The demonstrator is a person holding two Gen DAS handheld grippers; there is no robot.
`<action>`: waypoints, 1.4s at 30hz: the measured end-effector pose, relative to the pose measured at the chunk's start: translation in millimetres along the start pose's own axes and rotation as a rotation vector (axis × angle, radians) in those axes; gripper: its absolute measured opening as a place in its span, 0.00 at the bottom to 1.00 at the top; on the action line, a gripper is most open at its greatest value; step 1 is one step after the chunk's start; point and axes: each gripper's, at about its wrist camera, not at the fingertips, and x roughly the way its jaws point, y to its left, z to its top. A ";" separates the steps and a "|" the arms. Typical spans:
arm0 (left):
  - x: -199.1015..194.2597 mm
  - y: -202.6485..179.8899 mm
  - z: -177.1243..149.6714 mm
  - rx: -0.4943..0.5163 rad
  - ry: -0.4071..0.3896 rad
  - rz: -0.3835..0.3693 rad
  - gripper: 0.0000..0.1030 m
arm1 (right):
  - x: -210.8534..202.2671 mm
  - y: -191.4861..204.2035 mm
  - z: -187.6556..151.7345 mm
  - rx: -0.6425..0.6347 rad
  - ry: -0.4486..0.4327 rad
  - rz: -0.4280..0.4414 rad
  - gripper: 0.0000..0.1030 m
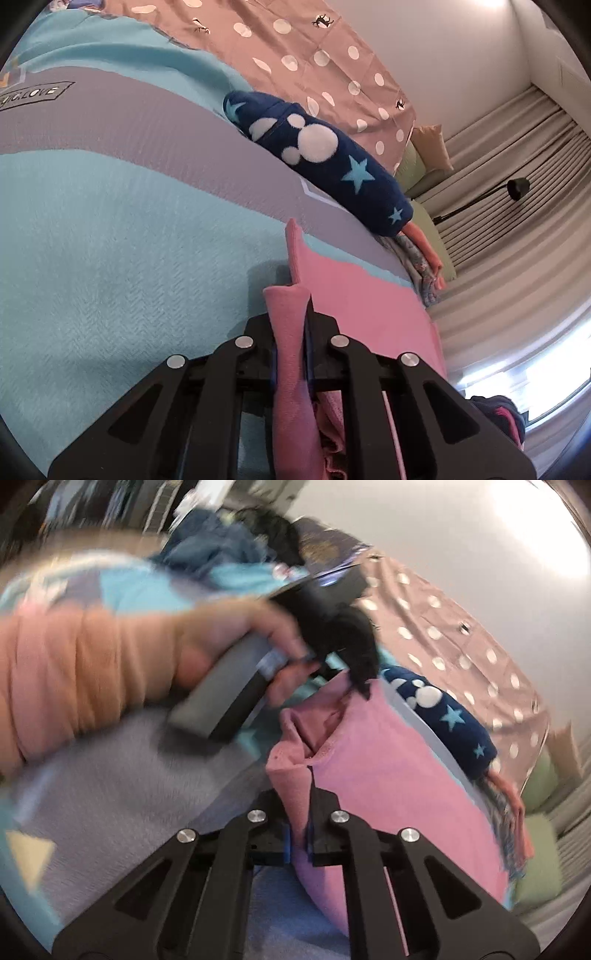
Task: Fold small clothes
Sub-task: 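Grasp the shirt's other corner with the left gripper while the right gripper lifts it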
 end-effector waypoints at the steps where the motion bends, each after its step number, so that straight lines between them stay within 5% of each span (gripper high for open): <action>1: -2.8 0.5 0.8 -0.010 -0.003 -0.007 0.09 | -3.4 -4.9 1.6 0.040 0.009 0.030 0.05; 4: -15.4 -5.7 1.4 -0.007 -0.018 -0.026 0.09 | -11.7 -11.6 3.5 0.095 0.016 0.084 0.05; 13: -61.4 -12.7 -19.0 0.052 -0.009 0.083 0.09 | -59.0 -1.2 -0.9 0.124 -0.025 0.182 0.05; 19: -89.1 -7.9 -30.8 0.000 -0.017 0.104 0.09 | -78.0 3.9 -5.2 0.158 -0.054 0.211 0.05; 26: -87.8 -49.0 -15.7 0.016 -0.021 0.149 0.09 | -97.4 -53.5 -17.5 0.357 -0.119 0.266 0.04; 42: -43.9 -131.4 -5.9 0.038 -0.015 0.280 0.09 | -116.3 -128.6 -64.5 0.553 -0.205 0.365 0.04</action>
